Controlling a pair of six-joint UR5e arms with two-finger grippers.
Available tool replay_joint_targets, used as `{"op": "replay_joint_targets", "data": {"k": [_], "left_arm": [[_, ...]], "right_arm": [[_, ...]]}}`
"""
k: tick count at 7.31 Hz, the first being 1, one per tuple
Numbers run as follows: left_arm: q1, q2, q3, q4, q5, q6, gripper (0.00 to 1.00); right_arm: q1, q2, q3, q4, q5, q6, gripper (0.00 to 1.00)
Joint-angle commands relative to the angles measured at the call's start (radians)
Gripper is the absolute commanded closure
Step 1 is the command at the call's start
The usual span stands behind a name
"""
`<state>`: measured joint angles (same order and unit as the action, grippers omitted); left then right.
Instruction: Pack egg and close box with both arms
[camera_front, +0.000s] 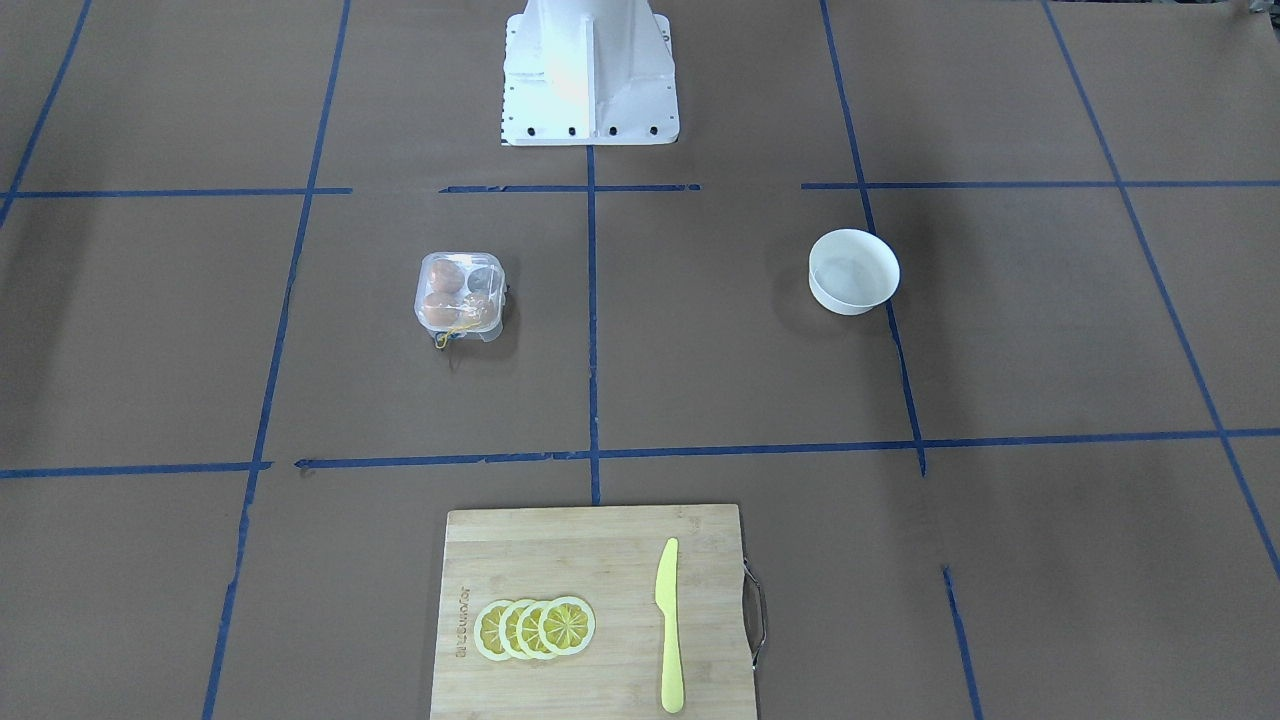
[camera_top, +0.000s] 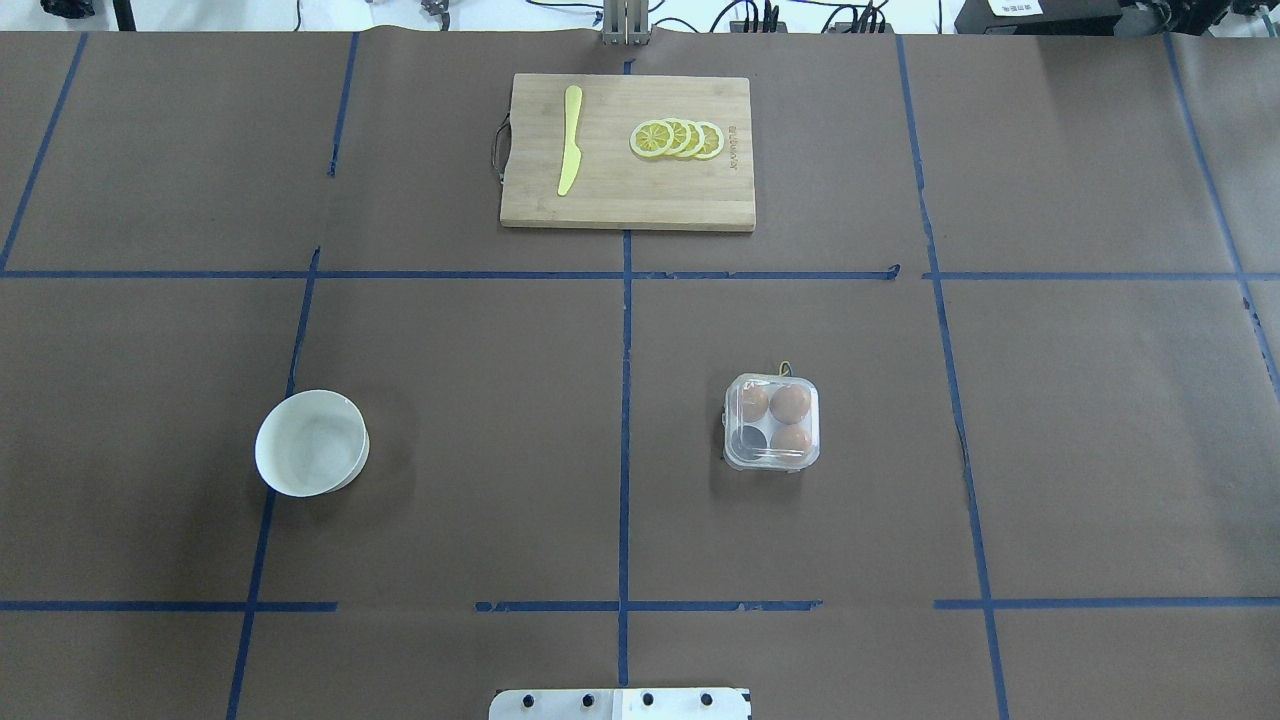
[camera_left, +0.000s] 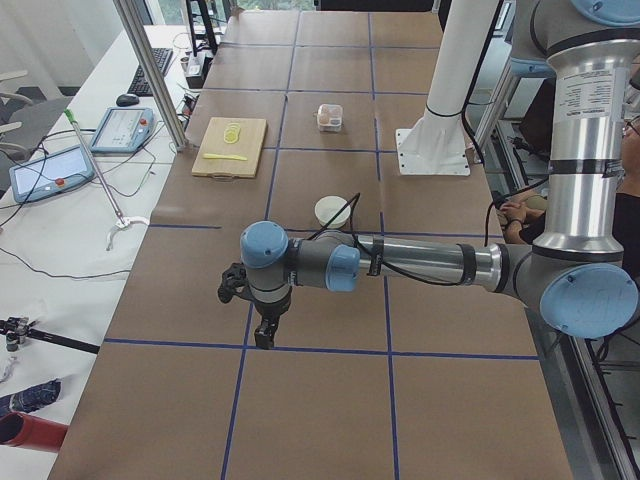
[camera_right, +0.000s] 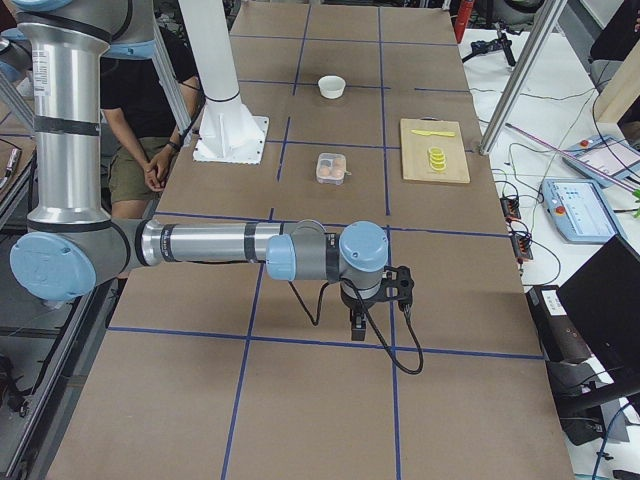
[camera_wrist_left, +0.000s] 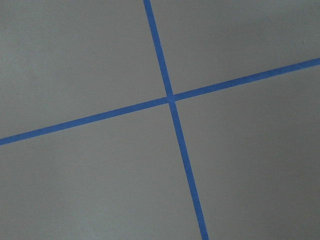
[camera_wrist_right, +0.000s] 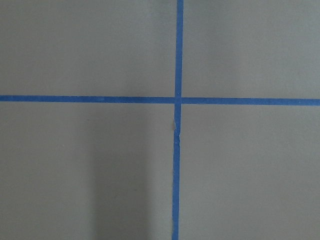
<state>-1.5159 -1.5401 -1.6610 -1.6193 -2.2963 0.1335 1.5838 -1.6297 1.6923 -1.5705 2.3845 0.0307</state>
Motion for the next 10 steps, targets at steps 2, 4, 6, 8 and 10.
{"op": "replay_joint_targets", "data": {"k": [2,4,6,8,10], "left_arm": [[0.0,0.0,0.004,-0.002,0.0,-0.024,0.0],[0.0,-0.002,0.001,-0.005,0.0,-0.129,0.0],[0.0,-0.003,0.0,-0.005,0.0,-0.13,0.0],[0.0,-0.003,0.0,-0.007,0.0,-0.13,0.0],[0.0,-0.003,0.0,-0.008,0.0,-0.132,0.0]], "right_arm": [[0.001,0.001,-0.003,0.0,-0.004,0.002,0.0],[0.001,-0.001,-0.006,0.0,-0.005,0.002,0.0],[0.001,-0.001,-0.006,0.0,-0.005,0.002,0.0],[0.001,-0.001,-0.006,-0.002,-0.005,0.002,0.0],[0.001,-0.001,-0.006,-0.002,-0.005,0.002,0.0]]}}
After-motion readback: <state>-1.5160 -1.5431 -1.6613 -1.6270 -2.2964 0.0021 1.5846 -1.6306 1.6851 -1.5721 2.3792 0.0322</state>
